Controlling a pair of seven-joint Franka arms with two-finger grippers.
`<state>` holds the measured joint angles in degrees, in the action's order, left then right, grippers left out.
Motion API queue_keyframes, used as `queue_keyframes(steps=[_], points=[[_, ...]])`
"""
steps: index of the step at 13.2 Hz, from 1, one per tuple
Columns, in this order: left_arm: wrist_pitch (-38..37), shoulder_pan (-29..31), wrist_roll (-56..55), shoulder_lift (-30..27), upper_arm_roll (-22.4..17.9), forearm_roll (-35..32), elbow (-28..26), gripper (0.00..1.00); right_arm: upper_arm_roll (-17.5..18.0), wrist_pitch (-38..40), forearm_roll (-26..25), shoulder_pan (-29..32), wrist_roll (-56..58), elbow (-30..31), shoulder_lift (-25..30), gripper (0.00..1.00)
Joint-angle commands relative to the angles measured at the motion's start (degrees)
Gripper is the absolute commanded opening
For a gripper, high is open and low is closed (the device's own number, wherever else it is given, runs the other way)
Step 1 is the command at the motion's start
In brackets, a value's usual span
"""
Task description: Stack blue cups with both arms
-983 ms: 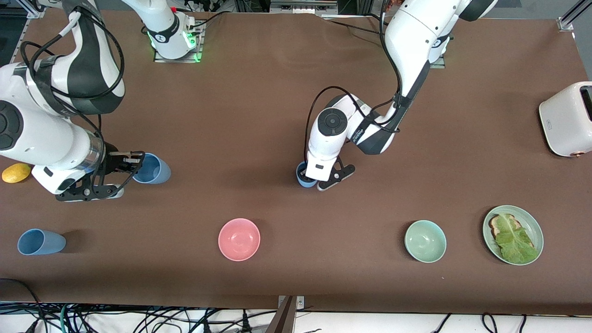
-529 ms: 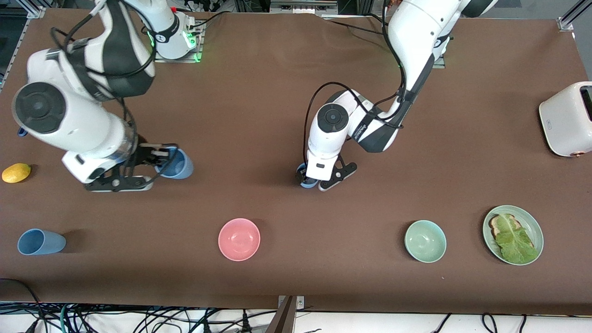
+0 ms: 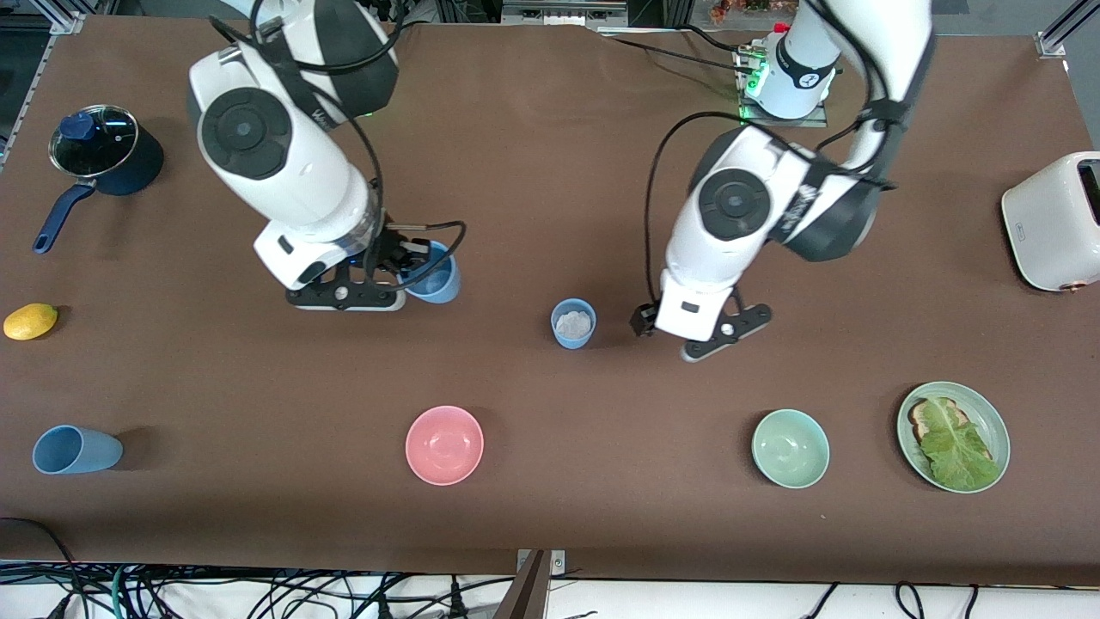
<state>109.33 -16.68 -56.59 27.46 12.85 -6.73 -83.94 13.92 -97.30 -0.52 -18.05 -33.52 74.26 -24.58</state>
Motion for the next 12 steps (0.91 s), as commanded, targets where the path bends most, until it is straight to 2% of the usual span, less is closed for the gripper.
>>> queue_keyframes(steps=[1, 5, 6, 9, 12], points=[[-5.16, 7.08, 11.46, -3.98, 3.49, -0.12, -1.22, 1.00, 3.22, -3.58, -0.27, -0.40, -6.10, -2.10, -3.01, 0.00], [-11.40, 15.52, 29.21, -8.47, 3.59, 1.19, -1.13, 1.00, 2.78, -10.08, -0.79, -6.02, -13.39, -3.59, -7.39, 0.00], [-12.81, 18.32, 34.48, -9.78, 3.59, 1.28, -0.96, 1.00, 1.57, -11.05, -0.88, -8.38, -14.81, -4.82, -8.63, 0.00], [-15.28, 24.66, 46.71, -12.34, 3.59, 2.08, -0.87, 1.00, -6.60, -11.59, -0.45, -16.65, -15.88, -6.05, -9.78, 0.00], [-15.63, 29.59, 56.91, -12.96, 3.59, 2.08, -0.87, 1.00, -10.83, -13.08, -0.36, -21.40, -17.97, -7.98, -12.41, 0.00]])
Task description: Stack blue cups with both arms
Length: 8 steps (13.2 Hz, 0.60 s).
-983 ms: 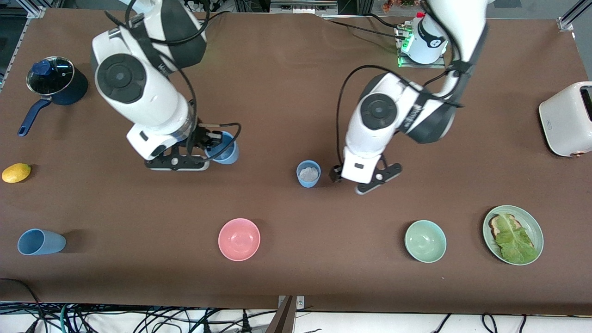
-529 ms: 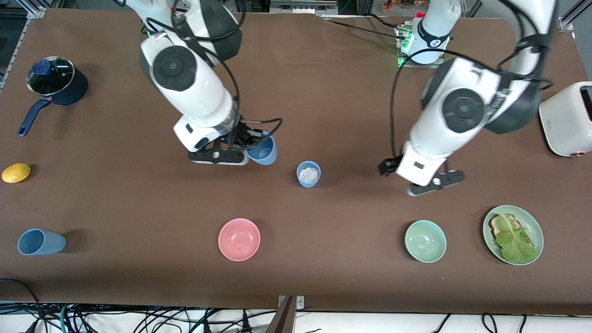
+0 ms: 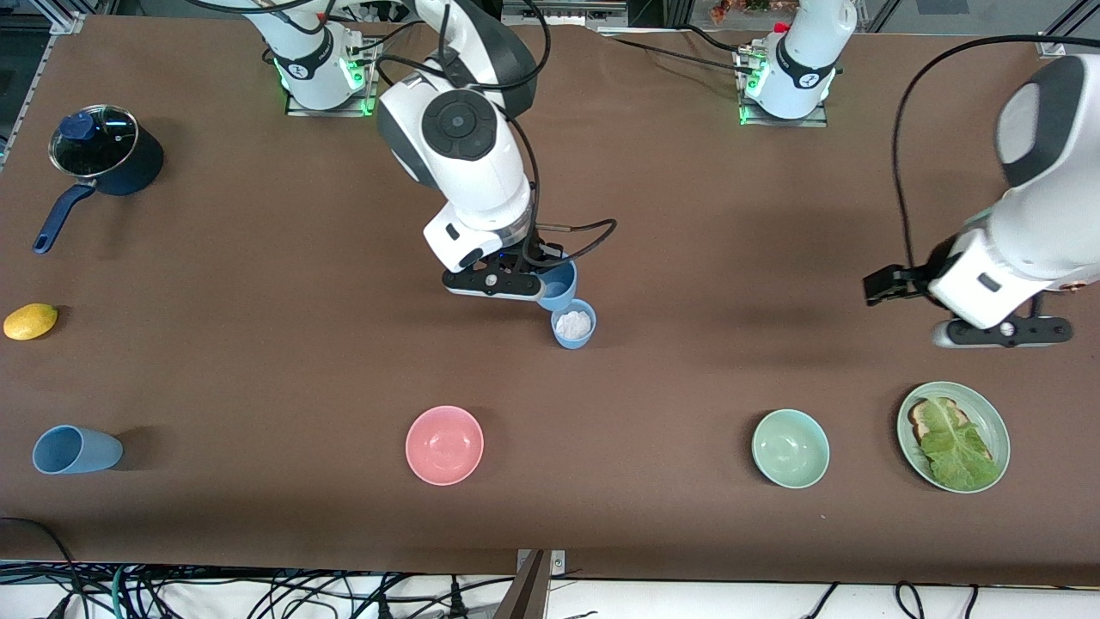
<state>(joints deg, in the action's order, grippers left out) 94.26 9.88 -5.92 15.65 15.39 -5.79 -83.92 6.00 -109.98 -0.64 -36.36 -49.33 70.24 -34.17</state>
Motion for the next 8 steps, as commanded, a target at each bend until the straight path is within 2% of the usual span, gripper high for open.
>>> queue_keyframes(steps=[1, 8], points=[[-0.57, 4.44, 9.15, -1.24, 0.95, 1.13, -0.98, 1.00, -3.53, -1.46, -0.24, -3.97, -3.56, -4.15, -3.79, 0.00], [-0.30, 7.88, 16.46, -1.24, 0.34, 0.78, -1.25, 1.00, -4.42, -5.51, -0.42, -4.68, -4.46, -4.15, -6.44, 0.00]])
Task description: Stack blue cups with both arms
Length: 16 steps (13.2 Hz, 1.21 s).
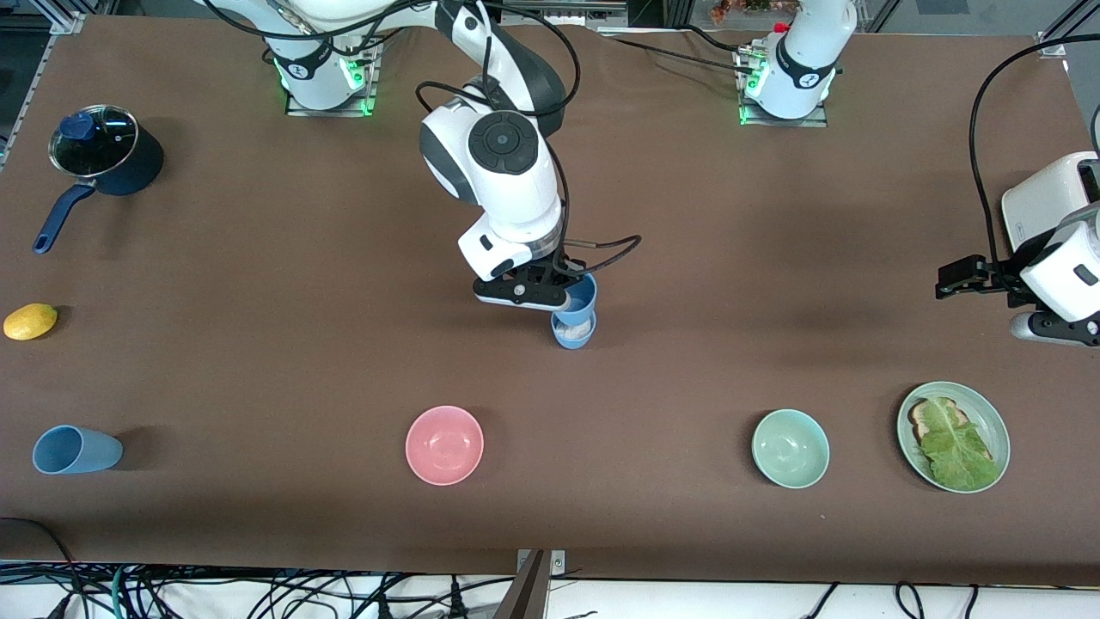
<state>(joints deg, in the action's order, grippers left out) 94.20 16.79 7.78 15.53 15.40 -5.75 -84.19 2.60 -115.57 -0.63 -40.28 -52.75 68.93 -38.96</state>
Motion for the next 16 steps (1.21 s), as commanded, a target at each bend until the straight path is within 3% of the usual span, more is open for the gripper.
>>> queue_keyframes(steps=[1, 7, 16], points=[[-0.25, 0.97, 4.33, -1.29, 0.16, 0.74, -0.97, 1.00, -1.02, 0.08, -0.42, -0.76, -1.12, -2.75, -1.65, 0.00], [-0.77, 0.88, 8.56, -3.49, -3.79, 1.27, -0.53, 1.00, -1.02, -0.09, -0.77, -1.46, -2.09, -1.78, -1.73, 0.00], [-2.00, -0.44, 0.84, -3.93, -3.45, 2.15, 0.52, 1.00, -1.02, -1.68, -1.12, -1.73, -2.18, 0.59, -1.38, 0.00]])
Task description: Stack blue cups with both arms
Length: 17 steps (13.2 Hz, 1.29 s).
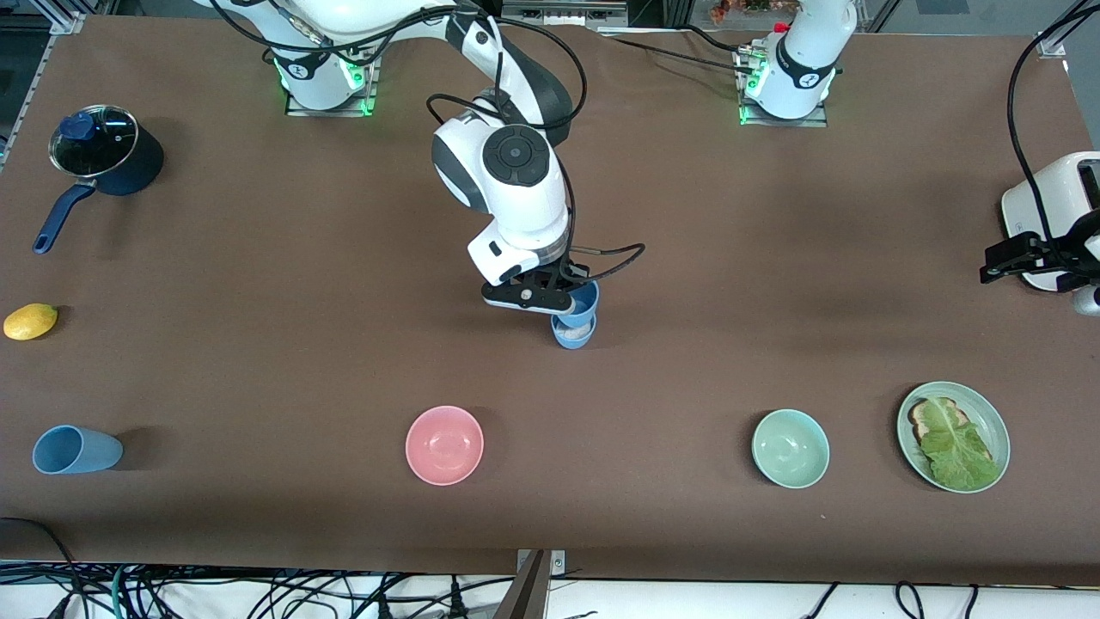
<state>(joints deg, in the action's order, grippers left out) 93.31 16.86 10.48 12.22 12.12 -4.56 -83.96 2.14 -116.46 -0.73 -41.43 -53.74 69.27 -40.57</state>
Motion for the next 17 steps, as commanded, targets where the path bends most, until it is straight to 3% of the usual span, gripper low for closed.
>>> queue_keyframes(steps=[1, 6, 8, 12, 15, 16, 17], points=[[-1.11, -0.51, -3.00, -0.62, 0.18, 0.96, 0.29, 1.00, -0.55, -0.79, -1.02, -0.49, -1.11, 0.25, 0.14, 0.00], [-2.43, -3.06, -9.15, -0.88, 0.54, 2.89, 1.07, 1.00, -0.55, -1.66, -1.02, -0.14, -1.19, 0.34, -0.03, 0.00], [-3.48, -3.32, -9.51, -0.88, 0.71, 2.89, 2.04, 1.00, -0.55, -1.93, -0.94, -0.14, -1.28, 0.34, -0.03, 0.22], [-4.81, -3.24, -9.43, -1.32, 0.80, 2.89, 2.75, 1.00, -0.55, -1.93, -0.85, 0.30, -0.67, 0.34, 0.14, 0.46], [-5.07, -3.32, -9.43, -1.67, 0.80, 2.89, 2.75, 1.00, -0.38, -0.70, -0.67, 2.66, 0.47, 0.60, 3.12, 0.81], [-5.24, -3.32, -9.43, -1.67, 0.89, 2.89, 2.84, 1.00, -0.12, 0.35, -0.50, 3.89, 1.78, 1.82, 4.87, 0.99], [-5.33, -3.24, -9.43, -1.67, 0.98, 2.89, 2.75, 1.00, 0.23, 1.23, -0.06, 5.56, 4.32, 2.87, 6.37, 1.00]])
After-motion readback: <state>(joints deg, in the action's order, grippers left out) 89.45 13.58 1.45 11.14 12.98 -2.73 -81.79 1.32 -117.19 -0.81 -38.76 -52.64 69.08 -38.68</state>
